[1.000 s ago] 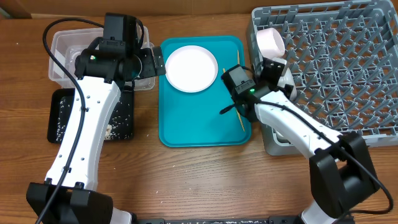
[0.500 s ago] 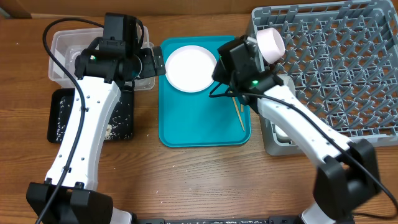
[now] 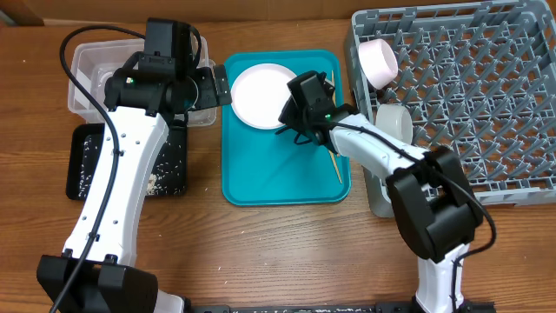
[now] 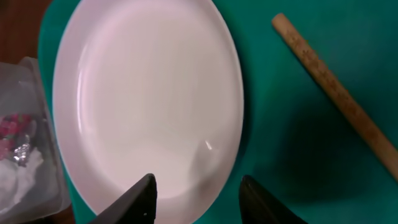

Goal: Sort waste into correct bins and load items into the dishwasher
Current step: 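Move the right gripper back to the white plate rim, then grasp the white plate edge with the right gripper and lift, then carry the plate right and stand it upright in the rack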

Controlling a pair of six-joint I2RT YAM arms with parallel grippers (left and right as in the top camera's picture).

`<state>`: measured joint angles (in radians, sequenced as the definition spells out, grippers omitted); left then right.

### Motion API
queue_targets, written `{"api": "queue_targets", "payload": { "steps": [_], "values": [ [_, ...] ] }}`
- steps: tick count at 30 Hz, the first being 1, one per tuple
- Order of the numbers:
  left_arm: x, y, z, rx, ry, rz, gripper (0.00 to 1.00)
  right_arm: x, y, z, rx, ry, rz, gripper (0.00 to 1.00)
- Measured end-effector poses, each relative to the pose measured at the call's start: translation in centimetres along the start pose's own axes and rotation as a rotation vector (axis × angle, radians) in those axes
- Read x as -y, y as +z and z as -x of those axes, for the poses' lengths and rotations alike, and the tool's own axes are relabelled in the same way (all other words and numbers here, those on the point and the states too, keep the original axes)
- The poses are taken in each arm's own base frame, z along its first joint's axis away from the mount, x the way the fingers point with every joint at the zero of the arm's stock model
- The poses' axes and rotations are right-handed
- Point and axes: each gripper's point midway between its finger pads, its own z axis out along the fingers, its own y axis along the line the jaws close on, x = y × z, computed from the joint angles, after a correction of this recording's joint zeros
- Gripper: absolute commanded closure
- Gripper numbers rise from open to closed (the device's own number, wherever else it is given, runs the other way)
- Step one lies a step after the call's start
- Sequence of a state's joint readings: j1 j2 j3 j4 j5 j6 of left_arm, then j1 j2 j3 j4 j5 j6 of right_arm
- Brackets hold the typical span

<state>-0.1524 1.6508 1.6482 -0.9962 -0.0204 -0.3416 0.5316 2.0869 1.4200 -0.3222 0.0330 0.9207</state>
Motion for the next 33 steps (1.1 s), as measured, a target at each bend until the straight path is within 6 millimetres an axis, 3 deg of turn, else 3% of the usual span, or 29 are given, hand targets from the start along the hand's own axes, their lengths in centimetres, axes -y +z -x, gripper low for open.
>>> {"api": "queue_targets", "payload": {
  "steps": [2,5,9,11,22,25,28,30,31,33],
  "values": [
    [0.0,0.0,0.0,0.0,0.0,0.0,0.0,0.4,0.7,-0.4,-0.01,0.008,-0.008,0.62],
    [0.0,0.0,0.0,0.0,0.0,0.0,0.0,1.0,1.5,-0.9,-0.024,0.018,-0.024,0.78],
    [0.0,0.0,0.0,0.0,0.0,0.0,0.0,1.2,1.9,-1.0,-0.029,0.041,-0.027,0.85],
    [0.0,0.0,0.0,0.0,0.0,0.0,0.0,1.4,2.0,-1.2,-0.033,0.044,-0.033,0.96],
    [0.0,0.0,0.0,0.0,0.0,0.0,0.0,2.0,1.3,-1.3,-0.114,-0.012,-0.059,0.96],
    [0.0,0.0,0.0,0.0,0.0,0.0,0.0,2.6,-1.2,1.1,-0.087,-0.089,-0.103,0.96],
    [0.0,0.0,0.0,0.0,0.0,0.0,0.0,1.8,-6.4,6.3,0.07,-0.16,-0.134,0.96],
    [0.0,0.0,0.0,0.0,0.0,0.0,0.0,0.6,-11.2,10.5,0.231,-0.196,-0.136,0.96],
    [0.0,0.0,0.0,0.0,0.0,0.0,0.0,0.0,-15.0,13.3,0.35,-0.217,-0.143,0.96],
    [0.0,0.0,0.0,0.0,0.0,0.0,0.0,-0.3,-21.1,16.8,0.518,-0.241,-0.169,0.96]
  ]
}}
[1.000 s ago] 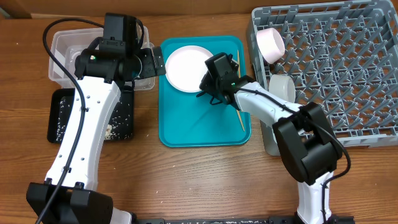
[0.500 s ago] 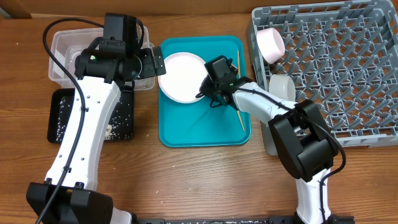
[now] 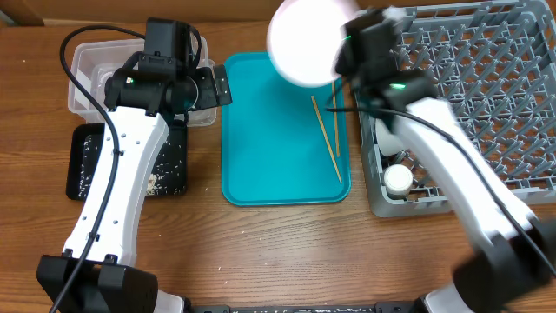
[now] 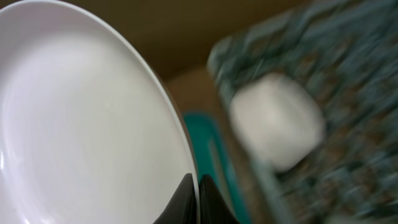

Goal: Sort waste into correct bins and load items into the dishwasher
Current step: 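Carry the plate right and stand it upright in the rack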

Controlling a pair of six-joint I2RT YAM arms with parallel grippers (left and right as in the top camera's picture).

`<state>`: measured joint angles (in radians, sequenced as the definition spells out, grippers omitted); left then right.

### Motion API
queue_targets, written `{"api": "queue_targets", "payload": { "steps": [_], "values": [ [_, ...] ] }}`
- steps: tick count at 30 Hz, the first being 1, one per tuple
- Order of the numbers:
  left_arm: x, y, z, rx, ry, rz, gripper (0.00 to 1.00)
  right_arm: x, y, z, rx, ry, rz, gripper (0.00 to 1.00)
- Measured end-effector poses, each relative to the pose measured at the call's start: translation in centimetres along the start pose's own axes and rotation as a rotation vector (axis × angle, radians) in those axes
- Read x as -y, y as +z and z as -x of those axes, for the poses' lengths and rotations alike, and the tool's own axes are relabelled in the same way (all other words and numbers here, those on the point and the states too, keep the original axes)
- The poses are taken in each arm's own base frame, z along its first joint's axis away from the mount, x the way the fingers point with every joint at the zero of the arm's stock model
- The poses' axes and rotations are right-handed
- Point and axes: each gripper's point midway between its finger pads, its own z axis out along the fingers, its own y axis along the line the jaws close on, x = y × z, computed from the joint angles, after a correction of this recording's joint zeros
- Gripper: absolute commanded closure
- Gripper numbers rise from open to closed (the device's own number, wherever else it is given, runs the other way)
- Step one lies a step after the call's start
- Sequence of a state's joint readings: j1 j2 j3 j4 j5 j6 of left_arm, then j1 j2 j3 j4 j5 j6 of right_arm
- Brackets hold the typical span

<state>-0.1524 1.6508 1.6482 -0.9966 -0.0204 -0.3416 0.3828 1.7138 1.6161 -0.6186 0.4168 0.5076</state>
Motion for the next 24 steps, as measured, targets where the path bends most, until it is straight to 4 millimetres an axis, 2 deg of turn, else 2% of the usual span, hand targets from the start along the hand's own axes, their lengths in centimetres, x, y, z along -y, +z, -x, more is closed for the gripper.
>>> {"api": "queue_targets", "payload": {
  "steps": [2,4,6,8,11,16,21,24],
  "values": [
    [0.0,0.0,0.0,0.0,0.0,0.0,0.0,2.8,-4.0,5.5,0.165,-0.04,-0.084,0.96],
    [0.0,0.0,0.0,0.0,0.0,0.0,0.0,5.9,-6.7,9.0,0.273,-0.082,-0.197,0.96],
    [0.0,0.0,0.0,0.0,0.0,0.0,0.0,9.0,-8.2,11.1,0.339,-0.12,-0.333,0.96],
    [0.0,0.0,0.0,0.0,0.0,0.0,0.0,12.1,-8.0,12.0,0.34,-0.176,-0.464,0.96],
    [0.0,0.0,0.0,0.0,0.0,0.0,0.0,15.6,-5.7,11.7,0.288,-0.261,-0.609,0.96],
    [0.0,0.0,0.0,0.0,0.0,0.0,0.0,19.1,-0.5,9.3,0.178,-0.393,-0.738,0.96],
    [0.0,0.0,0.0,0.0,0.0,0.0,0.0,19.9,3.7,6.4,0.077,-0.499,-0.768,0.96],
    [0.0,0.0,0.0,0.0,0.0,0.0,0.0,20.2,5.3,5.1,0.033,-0.539,-0.775,0.96]
  ]
}}
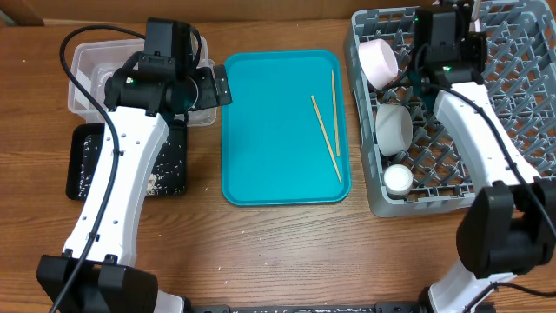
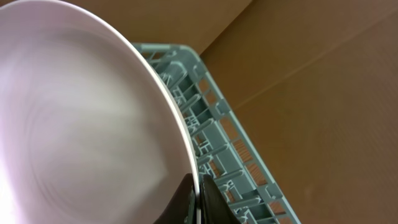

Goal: Sort waste into correct bins and load items into the dishwasher
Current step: 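Carry the plate right and stand it upright in the rack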

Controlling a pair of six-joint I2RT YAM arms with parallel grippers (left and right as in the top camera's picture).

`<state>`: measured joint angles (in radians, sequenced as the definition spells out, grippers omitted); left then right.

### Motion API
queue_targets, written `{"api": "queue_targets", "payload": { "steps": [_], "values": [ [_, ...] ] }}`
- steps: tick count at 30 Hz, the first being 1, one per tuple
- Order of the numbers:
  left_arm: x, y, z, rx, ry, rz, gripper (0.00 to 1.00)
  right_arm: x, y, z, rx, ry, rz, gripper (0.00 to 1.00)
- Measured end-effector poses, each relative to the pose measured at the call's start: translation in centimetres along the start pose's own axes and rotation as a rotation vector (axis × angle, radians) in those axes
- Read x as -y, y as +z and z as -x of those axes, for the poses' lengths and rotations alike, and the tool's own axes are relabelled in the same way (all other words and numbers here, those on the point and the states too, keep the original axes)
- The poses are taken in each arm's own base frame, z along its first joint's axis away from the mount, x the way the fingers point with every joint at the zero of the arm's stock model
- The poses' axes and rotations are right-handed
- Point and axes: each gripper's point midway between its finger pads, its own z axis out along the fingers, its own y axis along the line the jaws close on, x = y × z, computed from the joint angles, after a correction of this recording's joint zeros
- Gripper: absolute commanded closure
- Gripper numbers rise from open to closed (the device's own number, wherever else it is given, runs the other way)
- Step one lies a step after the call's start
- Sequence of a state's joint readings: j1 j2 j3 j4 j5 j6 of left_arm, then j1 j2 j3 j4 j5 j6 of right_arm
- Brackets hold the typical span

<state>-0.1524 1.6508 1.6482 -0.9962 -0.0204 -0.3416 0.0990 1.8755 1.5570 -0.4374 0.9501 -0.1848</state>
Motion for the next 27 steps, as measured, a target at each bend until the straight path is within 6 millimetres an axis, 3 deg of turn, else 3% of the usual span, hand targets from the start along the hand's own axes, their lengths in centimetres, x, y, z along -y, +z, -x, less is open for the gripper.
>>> {"api": "queue_targets", "payload": {
  "steps": [3,4,7,9,11,15,18,20,21,23,26,27],
  "values": [
    [0.0,0.0,0.0,0.0,0.0,0.0,0.0,-1.0,0.7,-0.7,-0.018,-0.031,0.002,0.96],
    [0.0,0.0,0.0,0.0,0.0,0.0,0.0,-1.3,0.9,-0.9,-0.022,-0.037,0.004,0.9],
    [0.0,0.0,0.0,0.0,0.0,0.0,0.0,-2.2,1.3,-1.4,-0.032,-0.052,0.021,0.29],
    [0.0,0.0,0.0,0.0,0.0,0.0,0.0,-2.6,1.4,-1.4,-0.029,-0.042,0.03,0.05],
    [0.0,0.0,0.0,0.0,0.0,0.0,0.0,-2.7,1.5,-1.1,-0.02,-0.018,0.034,0.0],
    [0.0,0.0,0.0,-0.001,0.0,0.0,0.01,-2.8,1.2,-1.0,-0.018,0.001,0.053,0.0],
    [0.0,0.0,0.0,0.0,0.0,0.0,0.0,-3.2,-0.1,-1.0,-0.042,-0.032,0.143,0.0],
    [0.0,0.0,0.0,-0.001,0.0,0.0,0.0,-3.9,-2.3,-0.4,-0.039,-0.029,0.264,0.0],
    [0.0,0.0,0.0,-0.001,0.0,0.0,0.0,-4.5,-4.5,0.3,-0.024,-0.015,0.365,0.0],
    [0.0,0.0,0.0,0.0,0.0,0.0,0.0,-5.8,-9.2,1.9,0.027,0.006,0.563,0.02],
    [0.0,0.0,0.0,-0.001,0.0,0.0,0.0,-8.5,-18.6,4.6,0.131,0.047,0.956,0.08],
    [0.0,0.0,0.0,0.0,0.0,0.0,0.0,-9.1,-20.1,4.8,0.143,0.046,1.016,0.1]
  ]
}}
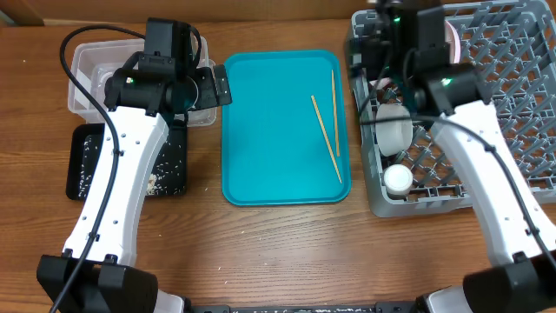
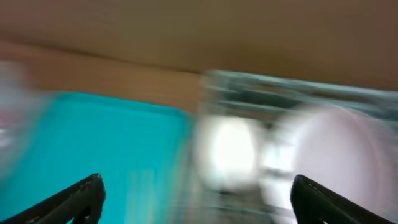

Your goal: Sort waste into correct bins and load items into the dishwasher

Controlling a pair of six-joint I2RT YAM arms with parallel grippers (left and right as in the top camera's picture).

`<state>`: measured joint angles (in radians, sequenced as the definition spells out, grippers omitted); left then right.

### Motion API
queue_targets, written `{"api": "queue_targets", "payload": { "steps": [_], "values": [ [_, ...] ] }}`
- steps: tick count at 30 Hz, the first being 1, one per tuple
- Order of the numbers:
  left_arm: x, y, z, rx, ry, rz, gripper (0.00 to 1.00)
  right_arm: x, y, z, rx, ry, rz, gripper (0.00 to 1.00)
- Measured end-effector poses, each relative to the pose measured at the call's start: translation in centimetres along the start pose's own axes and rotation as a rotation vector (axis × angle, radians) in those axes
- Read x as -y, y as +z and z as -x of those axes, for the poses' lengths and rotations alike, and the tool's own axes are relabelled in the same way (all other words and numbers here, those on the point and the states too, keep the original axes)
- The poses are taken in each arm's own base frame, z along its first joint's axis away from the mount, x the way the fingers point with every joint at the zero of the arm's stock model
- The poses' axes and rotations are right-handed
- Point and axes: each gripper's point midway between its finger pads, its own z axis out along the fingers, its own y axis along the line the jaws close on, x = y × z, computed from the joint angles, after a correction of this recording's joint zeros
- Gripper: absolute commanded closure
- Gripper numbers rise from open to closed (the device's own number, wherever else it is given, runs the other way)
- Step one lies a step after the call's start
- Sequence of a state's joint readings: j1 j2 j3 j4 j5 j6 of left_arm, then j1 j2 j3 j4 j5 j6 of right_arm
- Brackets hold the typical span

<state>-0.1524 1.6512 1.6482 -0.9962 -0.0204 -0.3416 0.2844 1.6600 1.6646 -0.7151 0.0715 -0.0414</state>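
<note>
The white plate [image 1: 451,35] stands on edge in the grey dish rack [image 1: 512,130] near its back left; in the blurred right wrist view the plate [image 2: 348,155] is at the right. My right gripper [image 1: 388,43] hovers over the rack's back left corner. It is open [image 2: 199,186], its fingers far apart with nothing between them. Two wooden chopsticks [image 1: 327,137] lie on the teal tray [image 1: 269,130]. My left gripper [image 1: 217,87] hangs open between the clear bin [image 1: 91,65] and the tray's left edge.
In the rack's left column are a white bowl-like cup [image 1: 393,126] and a small white round item [image 1: 399,178]; a pale cup [image 2: 227,152] shows blurred in the right wrist view. A black tray [image 1: 87,165] with crumbs lies below the clear bin.
My right gripper was shut on the plate's rim over the rack's back. Now it is open and lies further left, and the plate stands in the rack. The left arm is unchanged.
At first my right gripper was open at the rim of the plate lying on the teal tray. Then it held the plate in the air beside the rack, then over the rack's back. Now the plate stands in the rack, released.
</note>
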Motion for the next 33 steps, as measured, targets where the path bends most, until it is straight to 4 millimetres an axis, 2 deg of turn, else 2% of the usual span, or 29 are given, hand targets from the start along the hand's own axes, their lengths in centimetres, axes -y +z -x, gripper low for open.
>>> {"api": "queue_targets", "payload": {
  "steps": [2,4,7,9,10,11,15,23,26,28,31,33],
  "values": [
    [0.0,0.0,0.0,0.0,0.0,0.0,0.0,-4.1,-0.3,-0.3,-0.011,-0.006,0.143,0.12],
    [0.0,0.0,0.0,0.0,0.0,0.0,0.0,-7.0,0.9,-2.4,-0.089,-0.017,0.217,0.14],
    [0.0,0.0,0.0,0.0,0.0,0.0,0.0,-9.7,4.1,-6.8,-0.24,-0.036,0.242,0.2],
    [0.0,0.0,0.0,0.0,0.0,0.0,0.0,-10.5,6.1,-10.3,-0.353,-0.043,0.234,0.29],
    [0.0,0.0,0.0,0.0,0.0,0.0,0.0,-10.7,7.4,-12.9,-0.431,-0.051,0.224,0.32],
    [0.0,0.0,0.0,0.0,0.0,0.0,0.0,-10.6,8.1,-14.4,-0.481,-0.051,0.214,0.33],
    [0.0,0.0,0.0,0.0,0.0,0.0,0.0,-9.8,9.6,-18.2,-0.604,-0.049,0.17,0.36],
    [0.0,0.0,0.0,0.0,0.0,0.0,0.0,-8.7,12.5,-23.4,-0.742,-0.071,0.1,0.42],
    [0.0,0.0,0.0,0.0,0.0,0.0,0.0,-8.4,13.3,-24.8,-0.773,-0.077,0.08,0.44],
    [0.0,0.0,0.0,0.0,0.0,0.0,0.0,-8.3,13.5,-25.0,-0.777,-0.082,0.072,0.48],
    [0.0,0.0,0.0,0.0,0.0,0.0,0.0,-8.2,13.5,-25.0,-0.778,-0.081,0.069,0.69],
    [0.0,0.0,0.0,0.0,0.0,0.0,0.0,-8.2,13.4,-25.2,-0.785,-0.084,0.069,0.92]
  ]
}}
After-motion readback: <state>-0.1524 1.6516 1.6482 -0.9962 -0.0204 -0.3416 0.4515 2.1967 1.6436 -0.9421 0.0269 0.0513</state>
